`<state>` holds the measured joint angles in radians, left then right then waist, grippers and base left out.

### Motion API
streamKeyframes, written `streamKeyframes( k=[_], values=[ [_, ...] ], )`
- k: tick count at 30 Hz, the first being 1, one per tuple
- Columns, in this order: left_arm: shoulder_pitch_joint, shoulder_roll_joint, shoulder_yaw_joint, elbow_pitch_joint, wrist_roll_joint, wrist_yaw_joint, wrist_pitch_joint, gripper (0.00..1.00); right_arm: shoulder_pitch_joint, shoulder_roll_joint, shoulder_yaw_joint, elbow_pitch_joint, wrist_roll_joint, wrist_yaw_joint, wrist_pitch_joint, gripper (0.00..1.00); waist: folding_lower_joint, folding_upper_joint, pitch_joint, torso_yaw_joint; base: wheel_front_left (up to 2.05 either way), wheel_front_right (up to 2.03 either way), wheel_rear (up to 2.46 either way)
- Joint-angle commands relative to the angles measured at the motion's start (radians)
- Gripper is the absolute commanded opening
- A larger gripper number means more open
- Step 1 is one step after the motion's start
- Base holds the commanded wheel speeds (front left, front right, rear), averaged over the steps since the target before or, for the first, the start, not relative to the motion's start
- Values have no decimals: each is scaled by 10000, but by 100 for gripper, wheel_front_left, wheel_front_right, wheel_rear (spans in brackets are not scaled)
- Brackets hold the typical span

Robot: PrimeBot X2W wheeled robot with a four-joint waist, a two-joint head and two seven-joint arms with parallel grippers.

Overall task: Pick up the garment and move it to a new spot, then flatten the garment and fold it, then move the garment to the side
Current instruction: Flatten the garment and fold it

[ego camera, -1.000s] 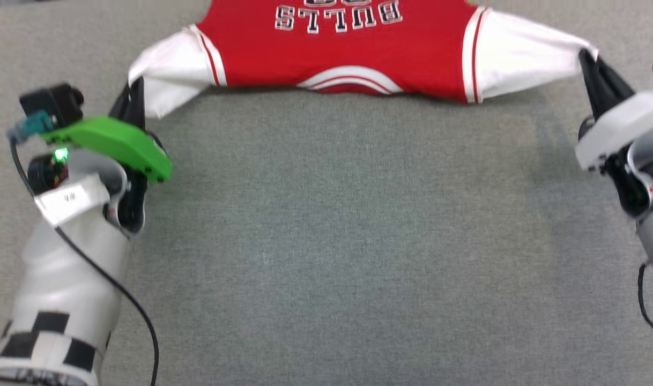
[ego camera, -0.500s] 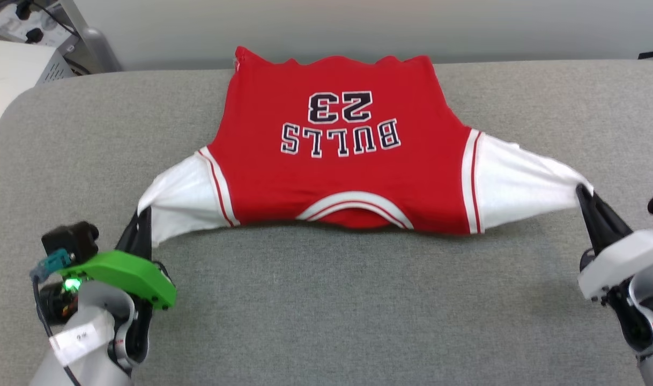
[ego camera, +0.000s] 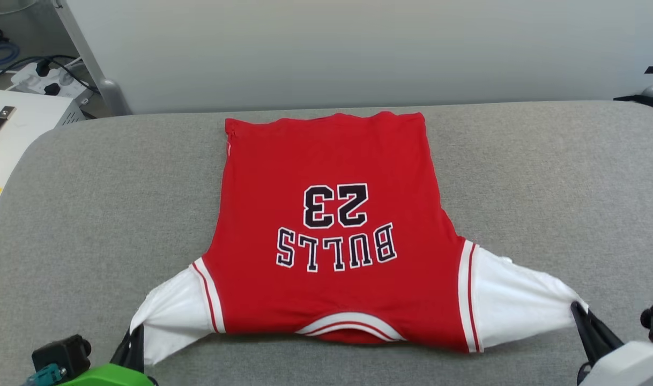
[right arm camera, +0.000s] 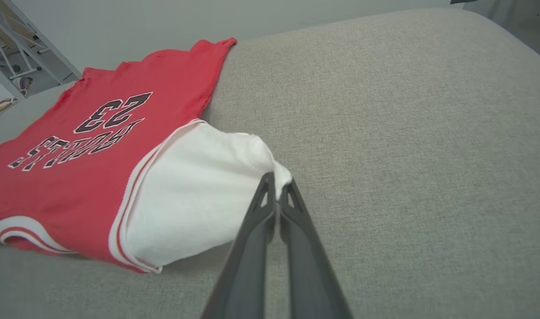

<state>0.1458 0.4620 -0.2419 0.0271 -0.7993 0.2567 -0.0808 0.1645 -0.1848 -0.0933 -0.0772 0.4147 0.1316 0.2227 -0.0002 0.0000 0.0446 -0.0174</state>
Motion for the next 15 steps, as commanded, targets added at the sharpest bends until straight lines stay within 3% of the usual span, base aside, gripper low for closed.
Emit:
streamKeyframes(
  k=[1, 6, 15],
  values=[
    [378, 158, 57, -211, -66, 180, 130, 0, 360, 111, -141, -163, -112, -9, 160, 0, 2, 0, -68, 9, 0, 0, 0],
    [1070, 96, -97, -461, -137, 450, 358, 0, 1249, 486, -196, -294, -332, -9, 606, 0, 2, 0, -56, 101, 0, 0, 0],
    [846, -292, -654, 350, 267, 260, -117, 0, 1474, 508, 375, 1034, -38, -9, 727, 0, 2, 0, 15, 307, 0, 0, 0]
  ],
)
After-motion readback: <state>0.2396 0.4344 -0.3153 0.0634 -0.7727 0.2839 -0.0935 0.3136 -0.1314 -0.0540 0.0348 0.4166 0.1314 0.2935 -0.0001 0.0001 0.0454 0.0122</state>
